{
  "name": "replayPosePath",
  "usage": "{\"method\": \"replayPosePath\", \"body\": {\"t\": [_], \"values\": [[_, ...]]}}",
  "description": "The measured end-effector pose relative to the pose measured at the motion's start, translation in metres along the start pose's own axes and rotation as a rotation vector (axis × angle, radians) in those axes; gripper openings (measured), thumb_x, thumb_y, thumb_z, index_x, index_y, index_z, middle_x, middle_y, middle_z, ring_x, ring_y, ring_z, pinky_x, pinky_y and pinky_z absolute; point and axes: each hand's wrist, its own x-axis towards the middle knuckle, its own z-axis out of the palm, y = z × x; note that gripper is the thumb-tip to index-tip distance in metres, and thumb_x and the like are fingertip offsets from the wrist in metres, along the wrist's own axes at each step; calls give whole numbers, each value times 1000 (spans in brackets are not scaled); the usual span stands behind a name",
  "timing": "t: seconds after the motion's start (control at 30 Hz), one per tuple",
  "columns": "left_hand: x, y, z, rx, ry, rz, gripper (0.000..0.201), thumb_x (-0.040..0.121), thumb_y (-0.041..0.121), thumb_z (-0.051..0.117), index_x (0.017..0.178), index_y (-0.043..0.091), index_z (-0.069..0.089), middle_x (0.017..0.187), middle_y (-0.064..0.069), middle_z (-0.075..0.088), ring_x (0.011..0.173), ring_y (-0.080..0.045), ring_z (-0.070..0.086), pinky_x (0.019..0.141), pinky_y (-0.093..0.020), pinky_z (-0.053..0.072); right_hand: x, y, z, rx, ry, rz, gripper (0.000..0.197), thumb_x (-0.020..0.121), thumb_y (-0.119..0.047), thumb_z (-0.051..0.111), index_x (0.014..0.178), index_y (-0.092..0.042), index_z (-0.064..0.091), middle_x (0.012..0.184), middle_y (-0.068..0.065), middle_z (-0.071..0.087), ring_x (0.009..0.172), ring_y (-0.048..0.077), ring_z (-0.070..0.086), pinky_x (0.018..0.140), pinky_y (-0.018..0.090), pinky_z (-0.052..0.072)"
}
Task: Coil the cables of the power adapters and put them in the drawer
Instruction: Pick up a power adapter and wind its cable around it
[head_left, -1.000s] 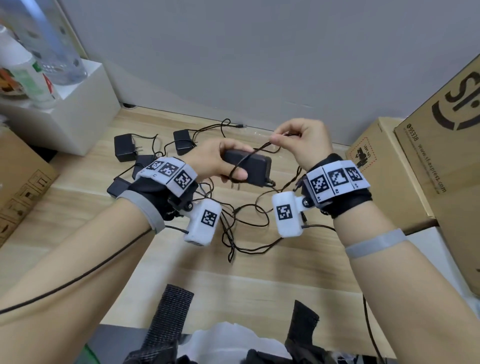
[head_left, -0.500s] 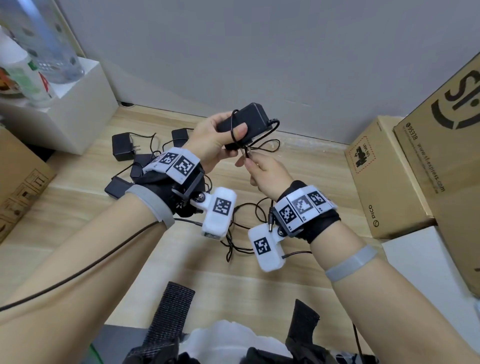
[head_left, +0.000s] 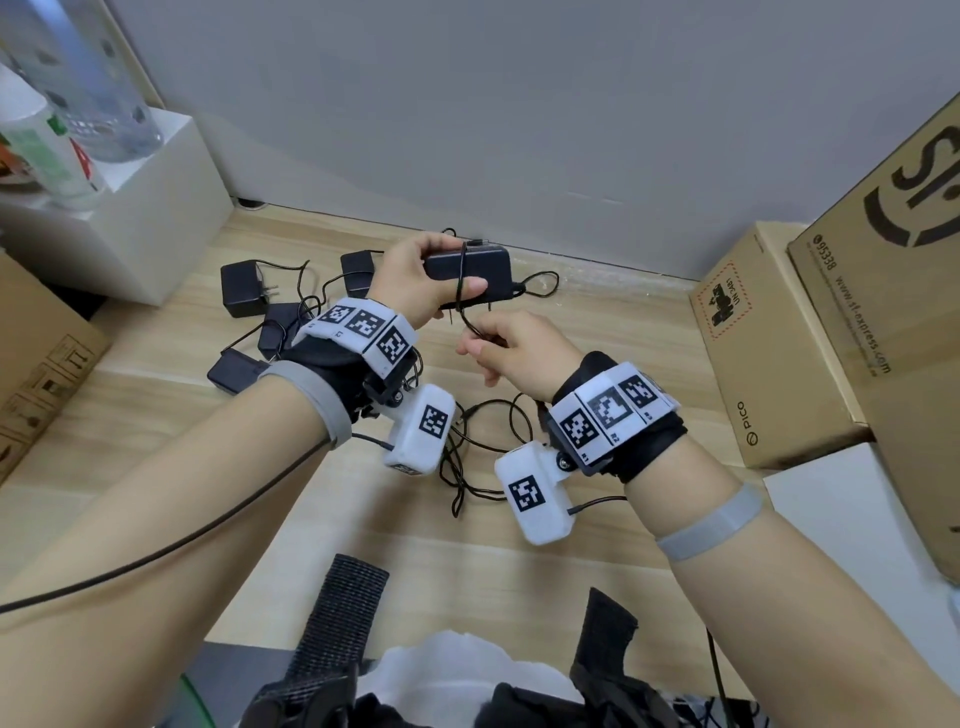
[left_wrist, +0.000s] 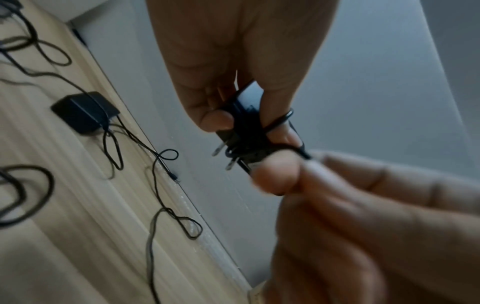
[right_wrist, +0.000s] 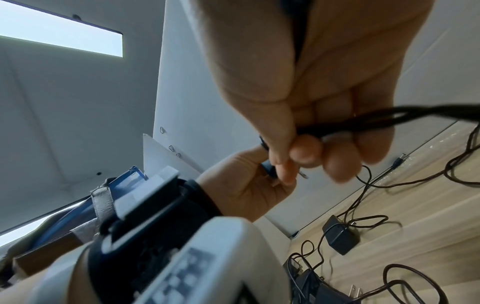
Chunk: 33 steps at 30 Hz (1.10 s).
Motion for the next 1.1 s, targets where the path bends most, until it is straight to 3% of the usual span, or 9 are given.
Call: {"method": "replayPosePath", "body": {"t": [0.13,0.27,0.4,0.57,0.7,0.77,0.87,0.97,1.1], "values": [[-2,-8,-5,177,-15,44,42,66,4,80,101,16,61,83,9,58,69,-3,54,50,-8,44,0,-2,-1,62,36,-27,19,95,-6,42,96,0,59,61,-7,54,61,6,55,71,17,45],[-4,-8,-8,373,-228,17,47,59,3,84,100,14,64,85,5,62,71,-4,56,56,-4,46,4,2,-12,32,193,-54,22,95,-8,42,82,-9,60,57,-3,54,57,15,58,61,22,49],[-9,-4,-7,417,-481,-52,44,62,4,82,98,22,63,75,11,59,62,-2,55,62,-17,48,8,13,-19,265,269,55,29,96,-8,39,73,-12,56,59,2,49,52,18,55,43,19,46],[-12,5,-14,273,-634,-17,51,59,3,83,93,34,62,89,4,63,86,-21,57,84,-48,49,6,33,-20,309,299,148,33,97,-10,36,70,-18,53,56,1,47,43,13,48,39,22,46],[-15,11,-19,-16,-732,-12,59,43,29,88,97,43,68,89,9,70,75,-10,60,55,-22,50,5,46,-17,348,309,255,32,99,-14,36,71,-18,51,56,3,45,38,10,47,38,21,46],[-15,11,-19,-134,-769,-21,62,40,45,90,98,44,69,91,11,70,75,-11,58,49,-19,46,4,50,-13,324,309,303,32,98,-14,37,69,-17,51,56,2,44,38,10,45,38,21,44],[-13,10,-16,-276,-753,-24,60,40,48,89,97,41,70,93,14,68,75,-14,55,46,-19,43,2,57,-6,259,256,367,29,97,-15,42,71,-20,54,63,2,49,53,15,50,51,26,49],[-11,9,-13,-268,-701,-48,57,39,41,90,93,41,71,88,16,69,72,-13,54,43,-17,40,5,58,-7,80,245,303,16,88,-8,55,91,-19,67,93,2,65,90,17,58,86,32,46],[-10,1,-11,-243,-672,-90,55,43,38,91,94,38,72,83,12,69,60,-7,56,41,-16,40,5,36,-19,298,339,70,60,75,21,41,117,-17,61,110,-3,60,104,5,55,95,16,38]]}}
